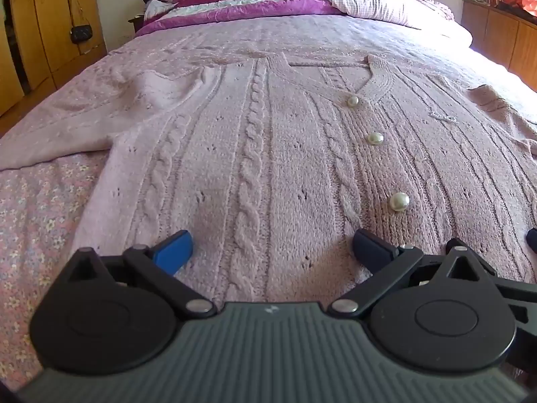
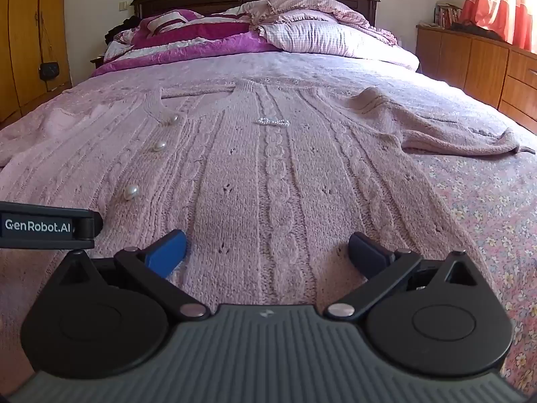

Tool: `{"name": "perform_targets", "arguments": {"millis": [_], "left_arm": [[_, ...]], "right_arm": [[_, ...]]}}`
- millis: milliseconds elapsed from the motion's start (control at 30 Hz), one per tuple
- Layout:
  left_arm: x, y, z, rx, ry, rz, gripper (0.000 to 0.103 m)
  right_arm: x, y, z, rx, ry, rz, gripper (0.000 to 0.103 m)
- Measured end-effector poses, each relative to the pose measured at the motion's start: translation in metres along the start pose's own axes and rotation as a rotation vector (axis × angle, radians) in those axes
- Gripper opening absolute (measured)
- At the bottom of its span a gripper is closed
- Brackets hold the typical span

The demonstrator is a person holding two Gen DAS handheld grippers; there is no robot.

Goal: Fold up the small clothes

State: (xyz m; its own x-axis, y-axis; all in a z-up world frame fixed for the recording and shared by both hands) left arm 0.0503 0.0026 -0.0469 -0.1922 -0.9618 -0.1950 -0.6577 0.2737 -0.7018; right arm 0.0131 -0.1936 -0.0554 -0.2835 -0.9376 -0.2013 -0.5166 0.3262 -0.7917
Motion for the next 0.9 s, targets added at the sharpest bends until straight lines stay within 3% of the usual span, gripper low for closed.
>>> {"name": "perform_targets", "arguments": {"millis": [900], "left_arm": [[0.0033,0.0007,0.0022,-0.009,-0.015,0.022,0.103]], "right_arm": [[-0.0005,0.0030,-0.0025,0.027,0.005,-0.009,0.103]]}}
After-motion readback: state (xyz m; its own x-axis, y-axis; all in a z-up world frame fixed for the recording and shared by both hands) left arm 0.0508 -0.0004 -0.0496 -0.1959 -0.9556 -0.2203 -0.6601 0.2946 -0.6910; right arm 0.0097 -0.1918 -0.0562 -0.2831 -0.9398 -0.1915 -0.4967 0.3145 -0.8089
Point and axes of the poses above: each gripper's, at about its wrist camera, not at the fingertips, and z roughly the way its jaws point, x to its right, y to its underside, the point moved 7 cm from there along z, roughly the way its jaws point, and after that the axes turned 14 degrees about z, right-handed, at the moved point
